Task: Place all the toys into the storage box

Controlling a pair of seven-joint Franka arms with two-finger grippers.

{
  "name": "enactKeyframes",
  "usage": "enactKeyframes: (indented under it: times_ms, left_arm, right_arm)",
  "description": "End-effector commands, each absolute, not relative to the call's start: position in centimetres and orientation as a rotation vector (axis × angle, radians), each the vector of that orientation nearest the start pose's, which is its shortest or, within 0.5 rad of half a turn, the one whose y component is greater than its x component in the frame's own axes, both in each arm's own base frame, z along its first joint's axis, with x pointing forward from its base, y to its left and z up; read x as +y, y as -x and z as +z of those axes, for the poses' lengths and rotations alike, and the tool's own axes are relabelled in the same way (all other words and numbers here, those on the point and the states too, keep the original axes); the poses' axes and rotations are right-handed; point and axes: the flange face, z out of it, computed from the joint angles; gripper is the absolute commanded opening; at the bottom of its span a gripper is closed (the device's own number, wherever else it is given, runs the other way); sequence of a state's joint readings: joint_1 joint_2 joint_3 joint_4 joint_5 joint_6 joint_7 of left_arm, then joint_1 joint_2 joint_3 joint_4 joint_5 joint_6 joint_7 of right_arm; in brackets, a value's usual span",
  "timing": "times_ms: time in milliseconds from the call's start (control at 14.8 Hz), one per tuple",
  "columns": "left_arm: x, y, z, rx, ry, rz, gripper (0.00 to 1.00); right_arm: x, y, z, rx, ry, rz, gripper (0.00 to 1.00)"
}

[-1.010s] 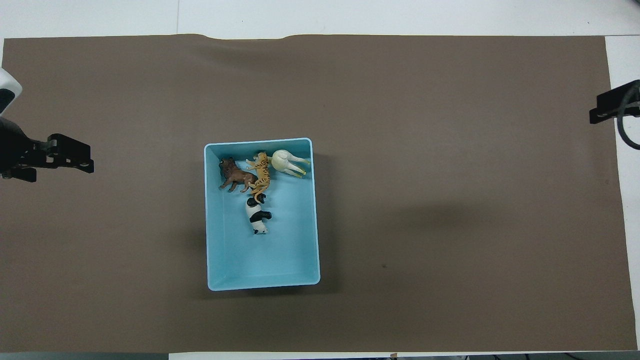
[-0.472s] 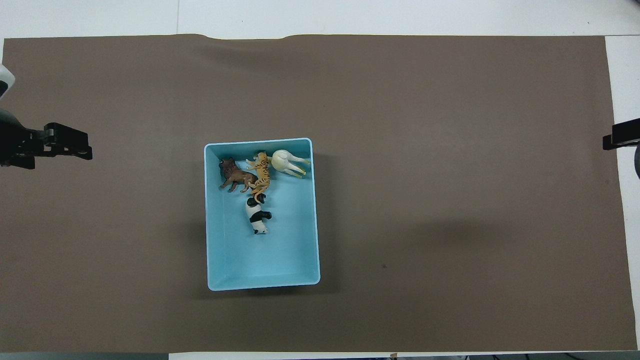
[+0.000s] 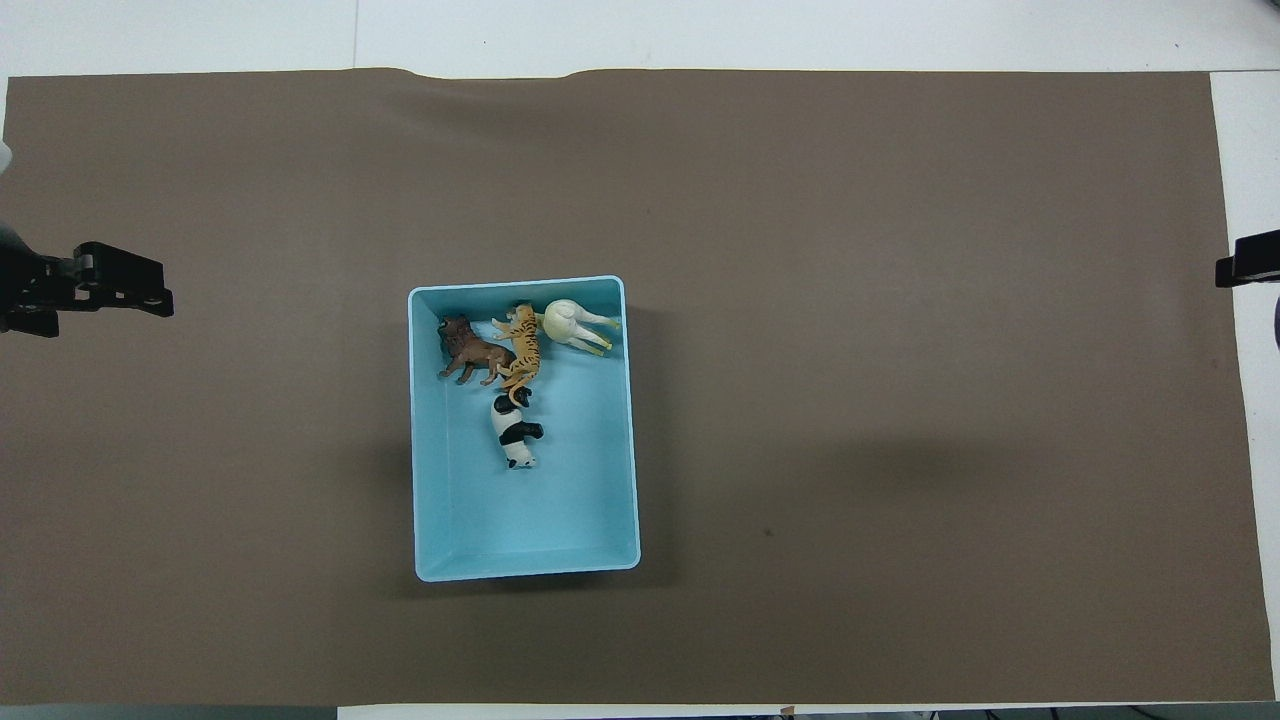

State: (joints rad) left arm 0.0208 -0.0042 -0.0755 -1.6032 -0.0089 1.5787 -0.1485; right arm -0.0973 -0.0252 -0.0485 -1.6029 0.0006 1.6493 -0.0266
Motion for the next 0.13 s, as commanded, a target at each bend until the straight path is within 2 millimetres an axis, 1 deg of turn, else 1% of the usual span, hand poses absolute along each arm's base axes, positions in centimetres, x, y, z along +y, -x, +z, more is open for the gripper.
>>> enactKeyframes:
  times_ms: [0,67]
  left_arm:
    - [-2.87,-54.73,61.34,-0.149,3.156,0.008,1.0]
    - [-2.87,-54.73,61.34,-0.149,3.156,0.008,1.0]
  right_arm:
    - [-8.18,-54.58,63.28,0.188,3.144,-0.125,1.0]
    - [-8.15,-54.59,63.28,0.188,3.141,-0.125,1.0]
